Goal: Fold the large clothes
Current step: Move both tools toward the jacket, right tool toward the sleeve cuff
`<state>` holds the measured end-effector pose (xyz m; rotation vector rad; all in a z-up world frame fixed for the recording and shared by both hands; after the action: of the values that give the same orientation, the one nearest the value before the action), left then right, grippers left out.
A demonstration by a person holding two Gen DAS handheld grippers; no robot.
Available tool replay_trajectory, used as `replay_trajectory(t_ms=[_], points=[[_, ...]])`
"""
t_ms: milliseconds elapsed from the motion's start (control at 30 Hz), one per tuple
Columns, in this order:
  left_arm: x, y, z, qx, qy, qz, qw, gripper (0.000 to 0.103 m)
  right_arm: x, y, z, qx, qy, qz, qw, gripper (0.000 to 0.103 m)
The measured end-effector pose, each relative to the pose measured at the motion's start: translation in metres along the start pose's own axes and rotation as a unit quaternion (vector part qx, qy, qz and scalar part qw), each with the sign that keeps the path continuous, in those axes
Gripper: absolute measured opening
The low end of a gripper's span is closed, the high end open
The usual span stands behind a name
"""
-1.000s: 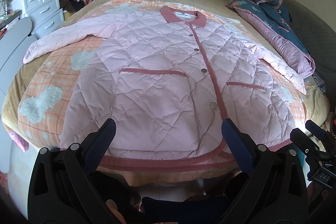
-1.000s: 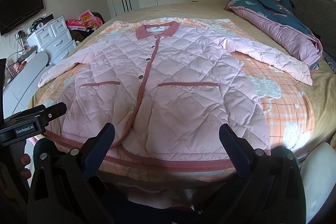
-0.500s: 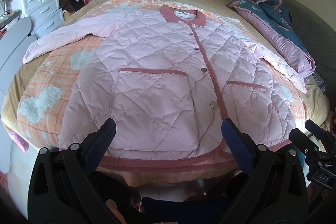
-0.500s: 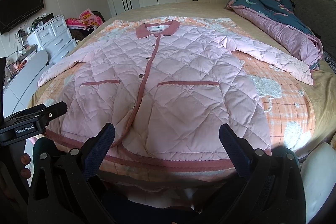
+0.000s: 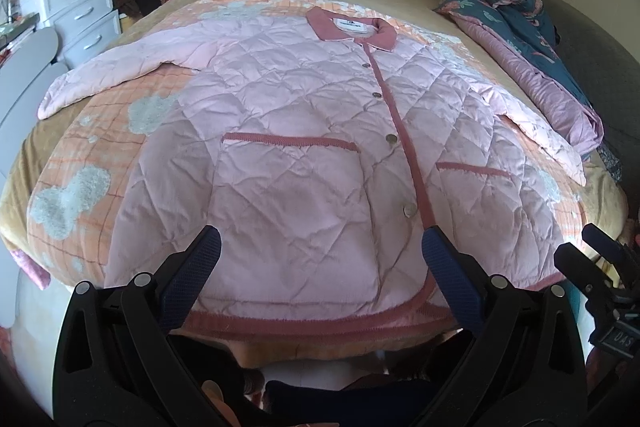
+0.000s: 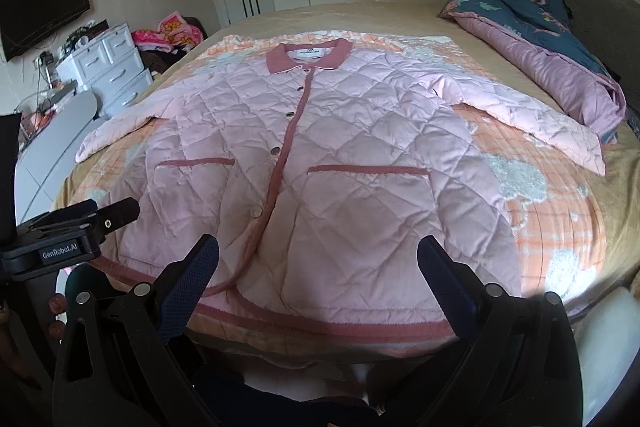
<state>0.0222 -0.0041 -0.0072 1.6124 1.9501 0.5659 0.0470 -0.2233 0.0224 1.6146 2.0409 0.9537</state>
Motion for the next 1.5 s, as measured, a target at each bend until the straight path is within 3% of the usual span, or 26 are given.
replay_trajectory(t_ms=[733,1500], points=[[0.004,0.07,0.02,-0.016,0.01,-0.023,0.9995,0.094,-0.007,0.077,0.037,0.011,0.016,0.005,1.0,0.099],[-0.03,0.144,0.04,-0.019,-0.017,-0.019,0.9995,0.094,-0.038,0.153,0.06,-0.009,0.006,0.04,0.999,0.099]])
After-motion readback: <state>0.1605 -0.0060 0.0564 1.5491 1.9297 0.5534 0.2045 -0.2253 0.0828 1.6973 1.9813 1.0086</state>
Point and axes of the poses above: each gripper's, at about its wrist camera, not at the fingertips, and z roughly the way its jaws point, x to its left, y to its top, the point moved 1 cm from there along z, roughly the way its jaws point
